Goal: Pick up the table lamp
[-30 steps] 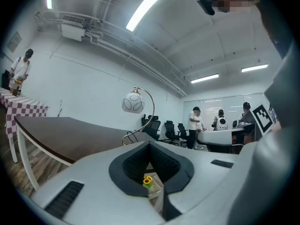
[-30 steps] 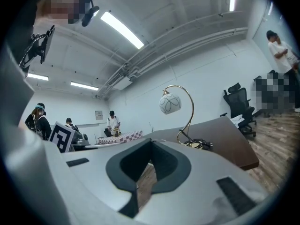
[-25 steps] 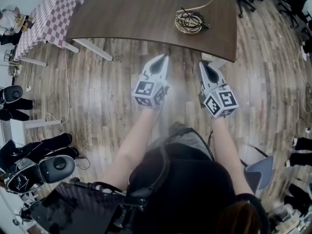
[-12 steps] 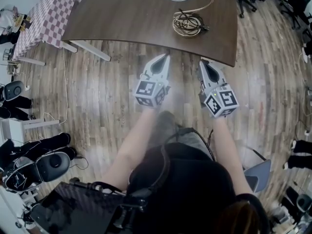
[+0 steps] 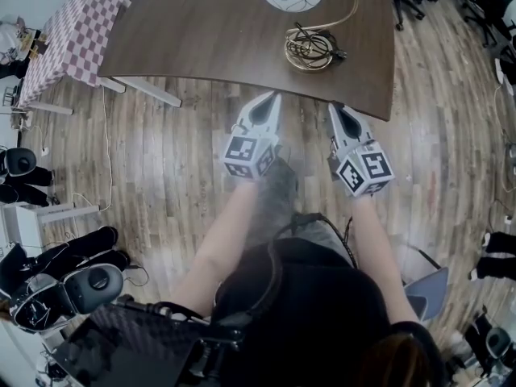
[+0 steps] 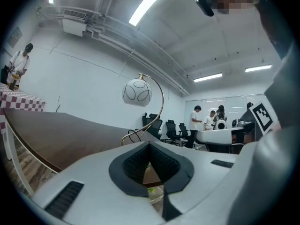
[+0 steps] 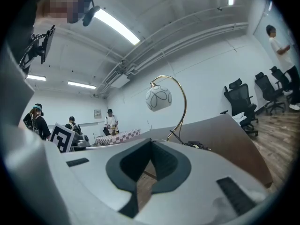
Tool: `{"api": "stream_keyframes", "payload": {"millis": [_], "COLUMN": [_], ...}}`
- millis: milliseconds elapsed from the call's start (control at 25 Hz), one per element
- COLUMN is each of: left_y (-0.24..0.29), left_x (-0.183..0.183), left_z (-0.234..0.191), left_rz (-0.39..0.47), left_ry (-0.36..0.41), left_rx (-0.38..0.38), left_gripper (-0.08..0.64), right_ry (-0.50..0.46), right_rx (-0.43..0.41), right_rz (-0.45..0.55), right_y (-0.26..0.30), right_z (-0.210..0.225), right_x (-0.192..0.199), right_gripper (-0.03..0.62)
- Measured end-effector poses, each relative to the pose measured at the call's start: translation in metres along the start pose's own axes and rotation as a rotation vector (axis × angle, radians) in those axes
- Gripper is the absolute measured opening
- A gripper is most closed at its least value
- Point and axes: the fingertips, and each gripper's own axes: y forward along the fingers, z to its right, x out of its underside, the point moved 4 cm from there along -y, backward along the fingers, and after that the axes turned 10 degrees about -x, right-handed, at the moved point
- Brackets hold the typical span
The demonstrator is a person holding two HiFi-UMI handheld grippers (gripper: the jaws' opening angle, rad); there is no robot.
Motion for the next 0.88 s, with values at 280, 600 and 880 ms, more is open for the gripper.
{"api": "stream_keyframes", "payload": {"millis": [280, 600, 880], "left_y": [0.034, 0.058, 0.079], "left_x": [-0.001, 0.006, 0.007], "left_z": [-0.008, -0.022, -0.032], "left_rz": [-0.001, -0.034, -0.049], "left_ry": [-0.009, -0.015, -0.019], "left_rx": [0.032, 0.038, 0.047], "left_gripper": [0.011, 0.011, 0.011], "right_ry": [-0.006, 0.024, 0.033], "right_rx": [0.017, 0.042, 0.053], "right_rz": [-0.013, -0.03, -0.037], "right_y": [0.02, 0.037, 0.054], "right_z": [0.02, 0.036, 0.048], "right_x": [-0.005, 0.002, 0.003], "right_gripper": [-0.002, -0.002, -0.002]}}
